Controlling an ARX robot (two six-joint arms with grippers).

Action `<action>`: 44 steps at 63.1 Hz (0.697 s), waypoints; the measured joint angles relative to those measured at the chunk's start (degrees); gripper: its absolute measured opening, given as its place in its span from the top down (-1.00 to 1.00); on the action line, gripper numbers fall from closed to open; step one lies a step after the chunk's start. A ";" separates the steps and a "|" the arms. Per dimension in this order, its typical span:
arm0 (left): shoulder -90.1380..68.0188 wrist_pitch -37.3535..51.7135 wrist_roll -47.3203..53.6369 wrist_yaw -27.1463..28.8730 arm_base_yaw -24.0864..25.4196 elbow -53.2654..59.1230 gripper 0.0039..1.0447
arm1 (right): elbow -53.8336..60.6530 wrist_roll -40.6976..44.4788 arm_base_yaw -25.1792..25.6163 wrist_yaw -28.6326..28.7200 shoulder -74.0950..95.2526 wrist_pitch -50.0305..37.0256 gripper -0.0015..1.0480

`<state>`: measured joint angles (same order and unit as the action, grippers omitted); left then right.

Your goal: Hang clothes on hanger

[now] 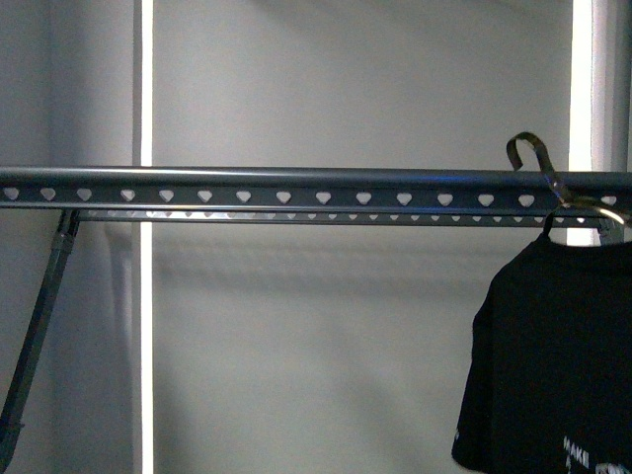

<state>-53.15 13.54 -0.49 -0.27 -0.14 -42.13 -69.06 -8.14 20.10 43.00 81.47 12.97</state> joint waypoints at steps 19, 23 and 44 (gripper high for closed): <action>8.33 7.61 0.20 0.28 0.07 18.38 0.94 | -10.56 -17.38 -3.52 -4.87 6.80 -1.84 0.93; 9.90 8.46 0.20 0.31 0.07 20.72 0.94 | -12.68 -20.61 -4.44 -5.88 8.59 -1.84 0.93; 18.10 10.25 0.20 0.28 0.07 31.28 0.94 | -17.57 -31.41 -10.58 -12.11 13.77 -1.92 0.93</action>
<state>-35.05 23.79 -0.30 0.01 -0.08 -10.85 -86.63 -39.55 9.52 30.89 95.24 11.05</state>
